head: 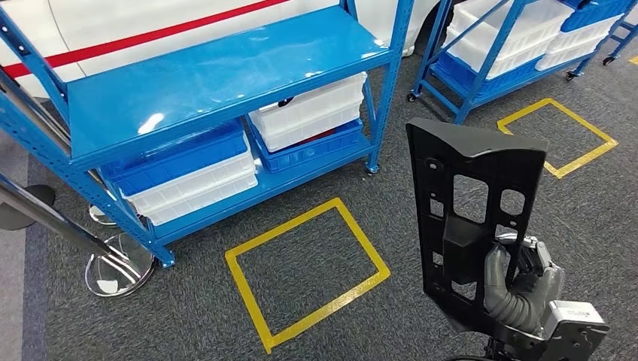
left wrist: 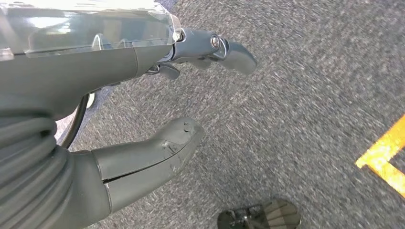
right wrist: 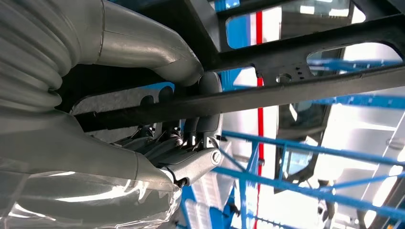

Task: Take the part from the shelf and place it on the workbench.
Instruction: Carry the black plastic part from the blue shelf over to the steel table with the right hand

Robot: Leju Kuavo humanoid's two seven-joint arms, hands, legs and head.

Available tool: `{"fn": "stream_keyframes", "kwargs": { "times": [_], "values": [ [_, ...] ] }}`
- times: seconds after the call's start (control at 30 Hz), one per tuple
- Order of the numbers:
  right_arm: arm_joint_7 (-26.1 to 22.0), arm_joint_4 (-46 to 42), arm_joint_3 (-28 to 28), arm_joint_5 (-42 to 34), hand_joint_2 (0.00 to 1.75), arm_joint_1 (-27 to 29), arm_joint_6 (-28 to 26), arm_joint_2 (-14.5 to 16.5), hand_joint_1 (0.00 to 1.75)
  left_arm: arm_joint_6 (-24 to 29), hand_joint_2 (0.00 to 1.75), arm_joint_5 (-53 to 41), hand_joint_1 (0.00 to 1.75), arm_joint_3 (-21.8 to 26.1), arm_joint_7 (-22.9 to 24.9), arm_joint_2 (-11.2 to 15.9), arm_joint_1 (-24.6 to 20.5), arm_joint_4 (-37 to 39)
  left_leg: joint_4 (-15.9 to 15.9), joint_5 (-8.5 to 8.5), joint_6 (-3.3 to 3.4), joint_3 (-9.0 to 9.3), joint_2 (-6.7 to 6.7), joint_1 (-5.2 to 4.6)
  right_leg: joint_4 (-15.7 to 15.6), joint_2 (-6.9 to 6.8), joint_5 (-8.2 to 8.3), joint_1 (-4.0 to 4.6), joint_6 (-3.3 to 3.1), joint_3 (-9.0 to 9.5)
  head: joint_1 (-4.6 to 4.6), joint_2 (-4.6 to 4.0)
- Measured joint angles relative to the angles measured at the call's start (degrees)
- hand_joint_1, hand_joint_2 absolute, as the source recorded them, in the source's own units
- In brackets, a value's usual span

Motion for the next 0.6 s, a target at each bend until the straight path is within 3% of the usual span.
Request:
{"fn": "stream_keyframes", "kwargs": {
  "times": [0.03, 0.1, 0.17, 0.2, 0.23, 0.27, 0.3, 0.37, 0.43, 0.47, 0.53, 0.6],
  "values": [
    [0.01, -0.03, -0.07, 0.01, 1.75, 0.01, -0.02, 0.04, 1.75, 0.01, 1.75, 0.0, 0.0, 0.0, 0.01, 0.02, -0.08, 0.0, 0.22, -0.35, -0.31, 0.01, -0.29, 0.12, -0.2, 0.57, 0.19, -0.11, -0.41, -0.08, -0.03, 0.0],
    [0.04, -0.08, -0.17, 0.04, 1.75, -0.19, -0.09, 0.19, 1.75, -0.01, 1.75, 0.02, 0.0, -0.01, 0.17, 0.01, -0.11, 0.01, 3.33, -2.87, -0.78, -1.2, -2.67, 0.41, -0.61, 1.67, 0.69, -0.42, -1.32, -0.26, -0.29, 0.0],
    [0.19, -0.09, -0.22, 0.06, 1.75, -0.52, -0.15, 0.39, 1.75, -0.32, 1.75, 0.03, 0.0, -0.02, 0.71, 0.01, 0.05, 0.02, 10.84, -7.19, -1.01, -4.45, -5.46, 0.58, -0.66, 2.84, 1.03, -0.39, -1.89, -0.67, -0.62, 0.0],
    [0.33, -0.08, -0.24, 0.05, 1.75, -0.64, -0.15, 0.45, 1.75, -0.57, 1.75, -0.02, 0.0, -0.02, 1.02, 0.02, 0.15, 0.02, 14.55, -8.69, -1.07, -6.07, -5.98, 0.58, -0.61, 3.55, 1.14, -0.31, -2.0, -0.88, -0.7, 0.0],
    [0.49, -0.08, -0.26, 0.04, 1.75, -0.72, -0.15, 0.49, 1.75, -0.84, 1.75, -0.1, 0.0, -0.01, 1.25, 0.05, 0.22, 0.02, 16.68, -9.12, -1.07, -6.98, -6.19, 0.58, -0.52, 4.31, 1.22, -0.24, -2.03, -1.04, -0.73, 0.0],
    [0.63, -0.07, -0.27, 0.03, 1.75, -0.82, -0.16, 0.51, 1.75, -1.13, 1.75, -0.19, 0.0, -0.01, 1.37, 0.08, 0.25, 0.01, 16.45, -8.26, -1.0, -6.79, -6.3, 0.58, -0.38, 5.1, 1.29, -0.21, -2.0, -1.15, -0.74, 0.0],
    [0.75, -0.07, -0.28, 0.01, 1.75, -0.96, -0.17, 0.52, 1.75, -1.47, 1.75, -0.22, 0.0, 0.0, 1.41, 0.11, 0.24, 0.01, 14.06, -6.47, -0.88, -5.59, -6.52, 0.6, -0.22, 5.89, 1.33, -0.2, -1.94, -1.21, -0.75, 0.0],
    [0.87, -0.07, -0.32, -0.12, 1.75, -1.37, -0.21, 0.53, 1.75, -2.08, 1.75, -0.03, 0.0, 0.01, 1.26, 0.18, 0.2, 0.01, 6.07, -2.6, -0.47, -1.82, -8.66, 0.72, 0.13, 7.36, 1.41, -0.15, -1.63, -1.4, -0.78, 0.0],
    [0.88, -0.06, -0.35, -0.41, 1.75, -1.73, -0.24, 0.54, 1.75, -2.44, 1.75, 0.58, 0.0, 0.12, 1.02, 0.23, 0.2, 0.01, 1.34, -1.3, -0.08, 0.11, -10.77, 0.8, 0.36, 8.67, 1.69, -0.14, -0.92, -1.86, -0.74, 0.0],
    [0.84, -0.06, -0.39, -0.67, 1.75, -1.78, -0.25, 0.55, 1.75, -2.55, 1.75, 0.91, 0.0, 0.25, 0.98, 0.25, 0.16, 0.01, 0.85, -1.42, 0.12, 0.24, -10.99, 0.71, 0.34, 9.29, 1.94, -0.2, -0.45, -2.12, -0.72, 0.0],
    [0.68, -0.09, -0.58, -1.15, 1.75, -1.74, -0.3, 0.55, 1.75, -2.64, 1.75, 1.07, 0.0, 0.49, 0.96, 0.26, 0.02, 0.0, 0.49, -0.97, 0.73, 0.33, -9.77, 0.68, 0.11, 10.12, 2.4, -0.4, 0.43, -2.48, -0.71, 0.0],
    [0.55, -0.11, -0.8, -1.4, 1.75, -1.75, -0.33, 0.55, 1.75, -2.58, 1.75, 0.52, 0.0, 0.55, 0.79, 0.28, -0.11, 0.0, -0.13, -0.33, 1.52, 0.41, -8.29, 0.85, 1.97, 7.56, 1.08, -0.2, 0.93, -3.49, -0.41, 0.0]
  ]
}}
